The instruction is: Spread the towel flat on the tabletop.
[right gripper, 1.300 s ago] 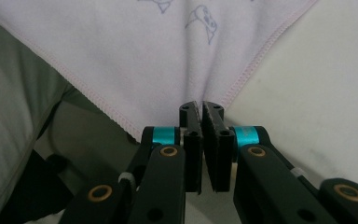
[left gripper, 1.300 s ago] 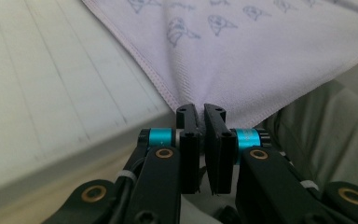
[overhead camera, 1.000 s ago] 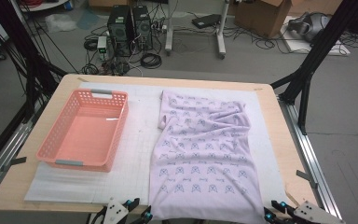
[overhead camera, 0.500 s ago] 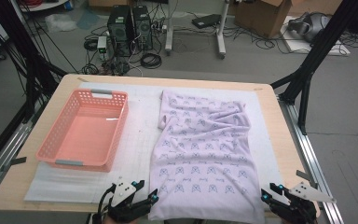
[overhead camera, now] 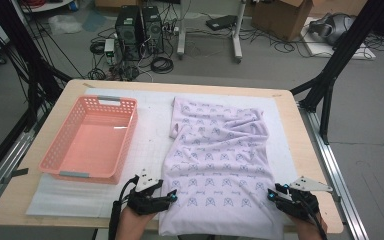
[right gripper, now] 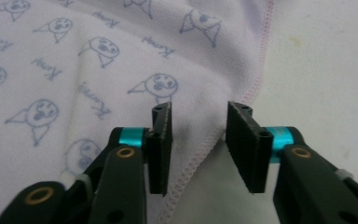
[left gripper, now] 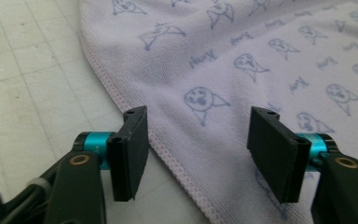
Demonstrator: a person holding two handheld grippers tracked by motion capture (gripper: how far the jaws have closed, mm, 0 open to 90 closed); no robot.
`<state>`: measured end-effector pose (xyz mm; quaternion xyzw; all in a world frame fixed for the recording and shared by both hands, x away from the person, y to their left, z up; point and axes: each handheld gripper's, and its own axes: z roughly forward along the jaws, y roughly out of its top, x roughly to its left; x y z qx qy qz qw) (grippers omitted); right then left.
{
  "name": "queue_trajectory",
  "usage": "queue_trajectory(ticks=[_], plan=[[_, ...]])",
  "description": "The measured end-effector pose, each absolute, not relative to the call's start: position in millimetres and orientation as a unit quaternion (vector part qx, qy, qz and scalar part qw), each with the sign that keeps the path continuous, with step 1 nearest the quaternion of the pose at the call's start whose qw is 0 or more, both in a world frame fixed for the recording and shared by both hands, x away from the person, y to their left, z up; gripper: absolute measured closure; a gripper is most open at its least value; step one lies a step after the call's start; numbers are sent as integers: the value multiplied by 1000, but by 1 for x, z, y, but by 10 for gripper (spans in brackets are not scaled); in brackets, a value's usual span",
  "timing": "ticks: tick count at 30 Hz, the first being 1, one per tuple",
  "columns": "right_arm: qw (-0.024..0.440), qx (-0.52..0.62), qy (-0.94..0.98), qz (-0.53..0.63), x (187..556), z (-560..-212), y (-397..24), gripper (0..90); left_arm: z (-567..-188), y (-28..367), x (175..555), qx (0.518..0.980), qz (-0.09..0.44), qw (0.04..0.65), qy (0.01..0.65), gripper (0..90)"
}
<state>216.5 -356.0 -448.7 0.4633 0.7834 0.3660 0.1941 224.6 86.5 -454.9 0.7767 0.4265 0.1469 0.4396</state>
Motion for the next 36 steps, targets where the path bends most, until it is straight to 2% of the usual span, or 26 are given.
queue_trajectory(ticks=[2,4,8,15,26,27,28,30,31,36], plan=[[181,465,783,370,218,-448,-356,797,-455,85,222,777,172,428,429,621],[166,468,782,377,219,-448,-357,846,-455,87,222,781,154,435,421,837],[160,468,782,379,211,-448,-358,854,-454,90,212,780,148,437,423,863],[150,456,793,375,190,-443,-365,855,-451,105,196,771,126,449,433,863],[146,446,795,383,161,-434,-372,858,-444,110,172,771,119,464,420,859],[148,449,795,381,162,-434,-372,844,-445,109,172,771,123,464,419,836],[150,451,794,380,163,-436,-372,804,-446,109,173,768,124,465,422,761],[156,464,785,379,165,-438,-373,634,-448,108,176,759,125,470,434,569],[162,475,776,382,166,-438,-375,603,-449,109,178,756,130,473,434,516],[185,499,749,394,177,-439,-379,542,-450,101,198,751,138,473,440,467]])
